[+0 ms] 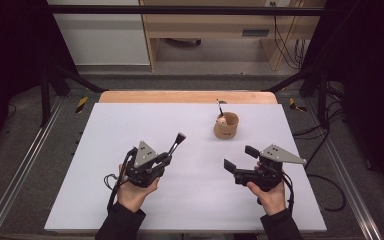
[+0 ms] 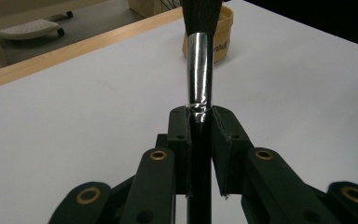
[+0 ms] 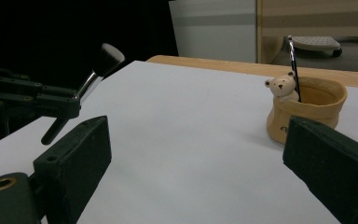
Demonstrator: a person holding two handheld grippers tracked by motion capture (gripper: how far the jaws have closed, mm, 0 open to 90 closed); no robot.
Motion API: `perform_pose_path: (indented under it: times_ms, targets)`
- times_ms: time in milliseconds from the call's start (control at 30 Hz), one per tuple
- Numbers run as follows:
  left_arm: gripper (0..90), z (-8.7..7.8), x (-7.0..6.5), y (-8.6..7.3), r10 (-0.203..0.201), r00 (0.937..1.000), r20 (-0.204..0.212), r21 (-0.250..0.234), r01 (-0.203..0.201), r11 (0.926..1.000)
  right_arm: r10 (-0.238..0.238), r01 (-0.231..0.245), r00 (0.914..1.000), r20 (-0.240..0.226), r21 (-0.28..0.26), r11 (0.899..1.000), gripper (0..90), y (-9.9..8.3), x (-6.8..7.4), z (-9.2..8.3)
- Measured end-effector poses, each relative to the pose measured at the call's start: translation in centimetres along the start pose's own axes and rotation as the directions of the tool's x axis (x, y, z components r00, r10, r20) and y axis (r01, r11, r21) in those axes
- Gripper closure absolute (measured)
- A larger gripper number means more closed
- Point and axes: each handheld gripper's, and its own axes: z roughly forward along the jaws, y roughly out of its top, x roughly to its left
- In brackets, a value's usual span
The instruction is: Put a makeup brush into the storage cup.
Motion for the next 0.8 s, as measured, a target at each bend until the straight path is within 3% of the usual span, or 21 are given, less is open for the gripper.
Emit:
perform_pose_path:
  times_ms: [433,800]
  targets:
    - [78.2,0.5,-0.4,-0.4,-0.022,0.9997,-0.002,-0.042,0.022,0.9989,0.053,-0.053,0.998,-0.034,-0.003,0.999,9.6,1.0,1.5,2.4]
    - [78.2,1.4,-1.1,-0.5,-0.017,0.9999,-0.003,-0.054,0.017,0.9984,0.083,-0.083,0.9945,-0.063,0.013,0.996,11.2,1.1,2.3,4.1]
